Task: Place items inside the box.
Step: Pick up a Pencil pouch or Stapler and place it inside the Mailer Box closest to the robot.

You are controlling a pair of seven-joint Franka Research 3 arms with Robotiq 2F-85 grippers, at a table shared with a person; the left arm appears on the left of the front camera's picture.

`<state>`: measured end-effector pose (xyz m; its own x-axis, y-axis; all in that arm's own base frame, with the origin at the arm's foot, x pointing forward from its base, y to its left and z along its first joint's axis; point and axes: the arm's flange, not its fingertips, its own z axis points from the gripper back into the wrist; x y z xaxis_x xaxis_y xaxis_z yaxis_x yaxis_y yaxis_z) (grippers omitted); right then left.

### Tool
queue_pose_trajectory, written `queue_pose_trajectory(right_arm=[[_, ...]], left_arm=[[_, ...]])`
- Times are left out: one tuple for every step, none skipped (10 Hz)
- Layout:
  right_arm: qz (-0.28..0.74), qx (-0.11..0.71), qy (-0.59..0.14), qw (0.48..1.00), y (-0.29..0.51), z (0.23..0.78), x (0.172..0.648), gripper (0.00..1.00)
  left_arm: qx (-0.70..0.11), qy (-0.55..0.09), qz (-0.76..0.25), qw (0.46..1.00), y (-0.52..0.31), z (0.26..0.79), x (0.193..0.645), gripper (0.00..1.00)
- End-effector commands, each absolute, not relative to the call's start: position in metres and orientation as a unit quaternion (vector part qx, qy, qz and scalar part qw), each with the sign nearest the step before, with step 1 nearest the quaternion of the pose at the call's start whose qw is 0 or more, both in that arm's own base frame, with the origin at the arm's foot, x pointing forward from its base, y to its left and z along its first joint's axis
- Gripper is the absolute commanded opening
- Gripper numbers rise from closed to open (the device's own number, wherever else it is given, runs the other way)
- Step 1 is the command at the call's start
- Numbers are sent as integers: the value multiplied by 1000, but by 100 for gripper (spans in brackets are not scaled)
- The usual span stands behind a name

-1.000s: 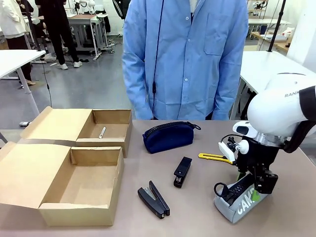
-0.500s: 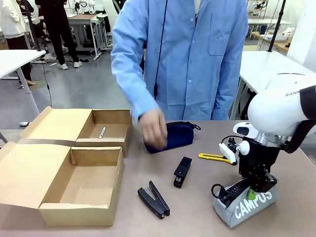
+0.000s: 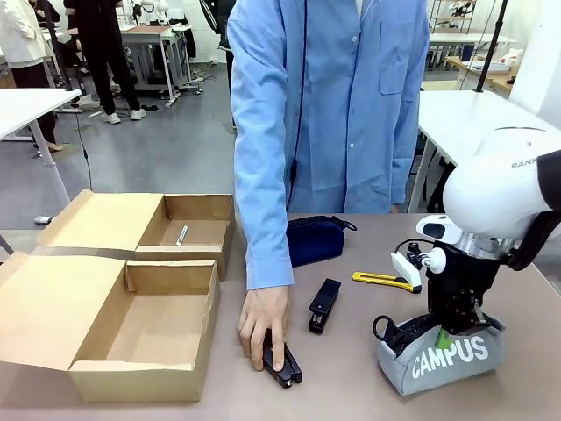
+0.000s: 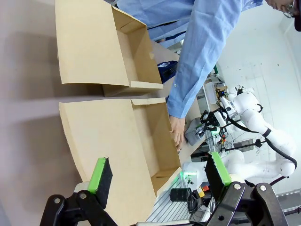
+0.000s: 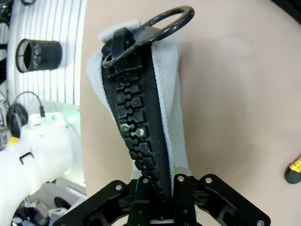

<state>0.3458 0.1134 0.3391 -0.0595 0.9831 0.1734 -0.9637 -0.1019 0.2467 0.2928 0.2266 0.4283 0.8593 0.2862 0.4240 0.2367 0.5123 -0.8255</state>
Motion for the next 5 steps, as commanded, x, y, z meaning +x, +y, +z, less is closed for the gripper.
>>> queue_pose_trajectory(right_arm=[[728,147,22,670,100,350,333,0],[726,150,14,671,98,354,331,0],[720,151,10,677,95,359,330,0],[686,159,22,710,95,371,325,0],[631,225,1,742,98,399,313,0]], left_arm=[[-499,-278,8,821,227,430,294,100],[-499,-278,8,821,227,430,294,100],[-499,-278,8,821,227,430,294,100],[-499,-278,8,821,227,430,294,100],[-499,-278,8,821,227,430,294,100]])
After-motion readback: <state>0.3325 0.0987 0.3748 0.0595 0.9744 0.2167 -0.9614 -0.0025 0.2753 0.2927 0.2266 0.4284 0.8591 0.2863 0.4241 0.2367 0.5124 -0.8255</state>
